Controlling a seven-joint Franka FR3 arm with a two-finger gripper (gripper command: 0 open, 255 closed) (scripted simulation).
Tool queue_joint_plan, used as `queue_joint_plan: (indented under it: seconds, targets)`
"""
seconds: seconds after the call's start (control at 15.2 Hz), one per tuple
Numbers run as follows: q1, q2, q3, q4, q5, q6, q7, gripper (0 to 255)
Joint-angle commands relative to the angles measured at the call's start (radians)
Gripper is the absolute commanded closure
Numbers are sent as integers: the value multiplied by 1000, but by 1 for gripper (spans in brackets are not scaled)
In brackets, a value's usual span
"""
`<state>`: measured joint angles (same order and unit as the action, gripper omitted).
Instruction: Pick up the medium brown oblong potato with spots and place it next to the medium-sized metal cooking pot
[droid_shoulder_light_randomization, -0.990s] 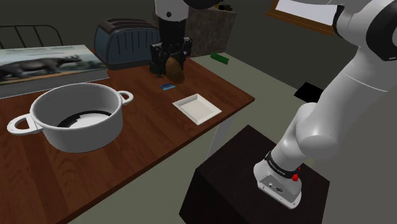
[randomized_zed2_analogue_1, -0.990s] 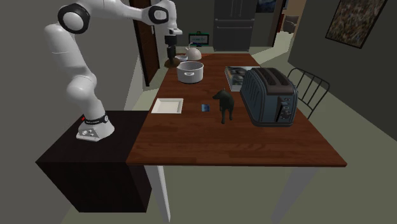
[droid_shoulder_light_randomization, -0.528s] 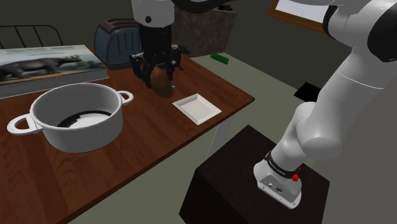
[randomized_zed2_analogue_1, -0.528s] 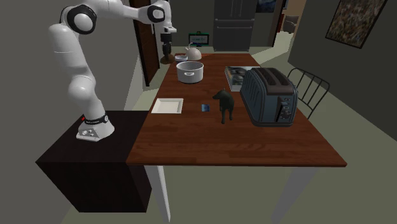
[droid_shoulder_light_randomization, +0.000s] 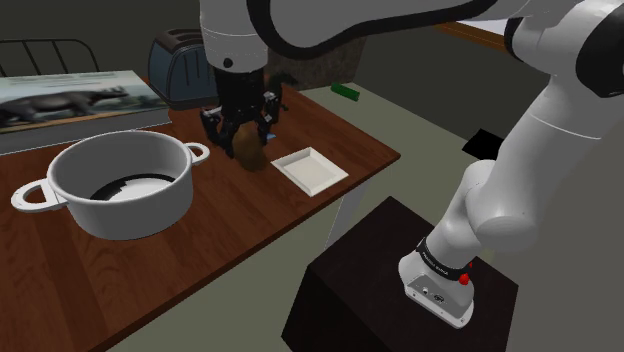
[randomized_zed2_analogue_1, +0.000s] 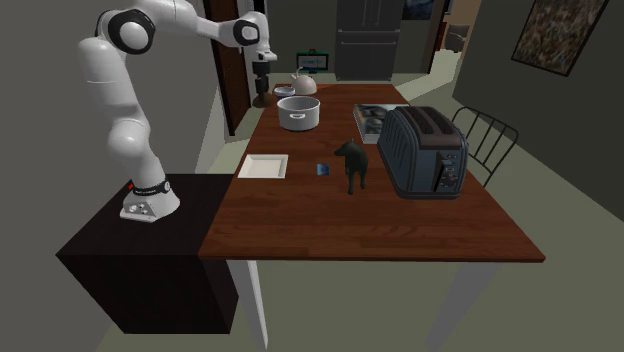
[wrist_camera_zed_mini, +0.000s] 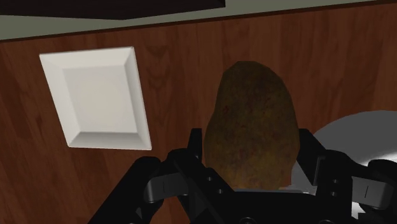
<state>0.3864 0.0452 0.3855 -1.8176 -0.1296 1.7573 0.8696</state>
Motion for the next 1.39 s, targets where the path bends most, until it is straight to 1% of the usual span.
queue_joint_plan:
  seconds: [0.0,0.66,1.32]
  targets:
    - [0,2,0,-24,-2,26,3,255]
    - [0,31,-1,-125,-18,153,25,255]
    - [3,82,-4,-203,-47,275,54,255]
